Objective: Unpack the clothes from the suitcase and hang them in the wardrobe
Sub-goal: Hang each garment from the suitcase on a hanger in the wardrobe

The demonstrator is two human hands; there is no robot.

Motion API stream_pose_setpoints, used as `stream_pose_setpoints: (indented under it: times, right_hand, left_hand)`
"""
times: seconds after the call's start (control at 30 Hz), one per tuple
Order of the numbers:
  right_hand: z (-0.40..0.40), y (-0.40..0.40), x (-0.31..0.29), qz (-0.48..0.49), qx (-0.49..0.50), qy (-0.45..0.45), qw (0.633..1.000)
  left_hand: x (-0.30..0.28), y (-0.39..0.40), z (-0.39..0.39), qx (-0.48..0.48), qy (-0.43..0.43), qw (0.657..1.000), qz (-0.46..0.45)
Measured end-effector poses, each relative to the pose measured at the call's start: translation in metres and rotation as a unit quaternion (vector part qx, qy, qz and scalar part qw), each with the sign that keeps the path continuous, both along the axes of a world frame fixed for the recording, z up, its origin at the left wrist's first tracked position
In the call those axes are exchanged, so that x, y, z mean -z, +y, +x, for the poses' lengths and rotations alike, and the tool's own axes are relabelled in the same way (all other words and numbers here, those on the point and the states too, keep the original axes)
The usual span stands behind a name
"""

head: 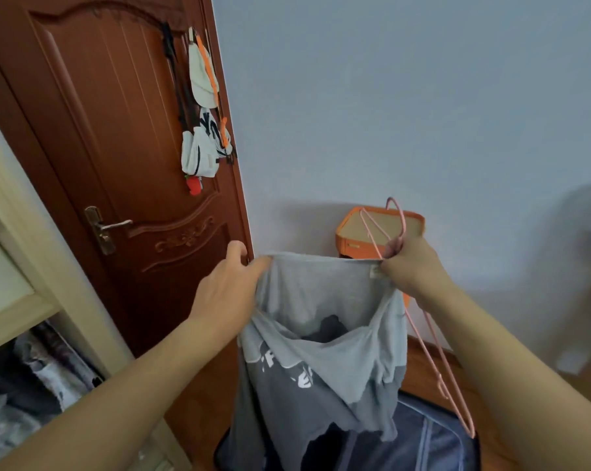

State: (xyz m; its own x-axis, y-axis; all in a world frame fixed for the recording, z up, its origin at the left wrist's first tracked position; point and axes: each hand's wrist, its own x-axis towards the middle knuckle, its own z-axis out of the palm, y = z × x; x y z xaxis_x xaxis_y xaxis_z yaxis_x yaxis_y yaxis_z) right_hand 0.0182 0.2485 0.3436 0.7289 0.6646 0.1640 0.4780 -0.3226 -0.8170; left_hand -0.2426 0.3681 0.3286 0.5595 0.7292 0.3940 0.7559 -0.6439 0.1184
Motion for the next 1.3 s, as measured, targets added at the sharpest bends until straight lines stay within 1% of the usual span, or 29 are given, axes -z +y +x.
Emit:
stream_pose_setpoints:
  times: [0.07, 0.13, 0.23, 0.27, 0.37, 0.43, 0.5, 0.53, 0.67, 0.77, 0.83, 0.93, 1.0, 1.07, 1.13, 1.2, 1.23, 1.27, 1.3]
  right_hand:
    - [0.001, -0.005, 0.018, -0.005, -0.028, 0.021, 0.999]
    - [0.005, -0.014, 0.032, 0.009, -0.068, 0.064, 0.996]
    - [0.012, -0.037, 0.032, 0.073, -0.089, 0.137, 0.984]
    - [0.013, -0.045, 0.029, 0.091, -0.095, 0.143, 0.981]
    - [0.009, -0.068, 0.015, 0.108, -0.111, 0.105, 0.982]
    - [-0.001, -0.079, 0.009, 0.086, -0.118, 0.073, 0.987]
    - [-0.008, -0.088, 0.007, 0.026, -0.116, 0.021, 0.993]
    - [-0.009, -0.091, 0.007, 0.002, -0.116, 0.014, 0.993]
    - [-0.012, -0.093, 0.01, -0.05, -0.154, 0.061, 0.985]
    - [-0.024, -0.076, 0.015, -0.002, -0.169, 0.068, 0.983]
    - [-0.037, -0.056, 0.018, 0.034, -0.165, 0.083, 0.982]
    - [-0.06, -0.026, 0.024, 0.031, -0.202, 0.084, 0.975]
    - [-0.065, -0.013, 0.028, 0.055, -0.214, 0.069, 0.973]
    - [-0.061, -0.011, 0.023, 0.106, -0.213, 0.054, 0.97]
    - [-0.057, -0.013, 0.015, 0.146, -0.232, 0.031, 0.961]
    - [-0.055, -0.016, 0.009, 0.181, -0.243, 0.03, 0.953]
    - [-0.053, -0.016, 0.008, 0.2, -0.238, 0.038, 0.95]
    - [-0.052, -0.017, 0.007, 0.221, -0.231, 0.048, 0.946]
    - [-0.049, -0.018, 0.006, 0.239, -0.226, 0.063, 0.942]
  left_hand:
    - [0.0, 0.008, 0.013, -0.003, 0.037, 0.999, -0.016]
    - [0.001, 0.013, 0.031, 0.026, 0.074, 0.996, -0.036]
    - [-0.003, 0.02, 0.053, 0.07, 0.161, 0.982, -0.065]
    - [-0.003, 0.025, 0.06, 0.071, 0.192, 0.975, -0.084]
    - [0.002, 0.041, 0.074, 0.049, 0.253, 0.953, -0.162]
    - [0.011, 0.05, 0.077, 0.027, 0.26, 0.945, -0.199]
    - [0.015, 0.054, 0.078, 0.008, 0.249, 0.943, -0.22]
    - [0.017, 0.054, 0.076, 0.0, 0.241, 0.943, -0.228]
    - [0.011, 0.053, 0.065, -0.022, 0.209, 0.948, -0.239]
    - [0.002, 0.039, 0.062, 0.007, 0.191, 0.956, -0.224]
    - [-0.005, 0.017, 0.064, 0.045, 0.192, 0.963, -0.184]
    - [-0.018, -0.016, 0.065, 0.082, 0.192, 0.971, -0.114]
    - [-0.027, -0.028, 0.06, 0.12, 0.186, 0.971, -0.092]
    - [-0.037, -0.031, 0.048, 0.184, 0.148, 0.968, -0.087]
    - [-0.047, -0.025, 0.036, 0.255, 0.073, 0.963, -0.045]
    - [-0.06, -0.013, 0.028, 0.301, -0.013, 0.952, -0.046]
    - [-0.066, -0.006, 0.026, 0.313, -0.028, 0.949, -0.035]
    - [-0.071, 0.0, 0.024, 0.316, -0.012, 0.949, -0.009]
    - [-0.076, 0.005, 0.023, 0.311, 0.034, 0.949, 0.048]
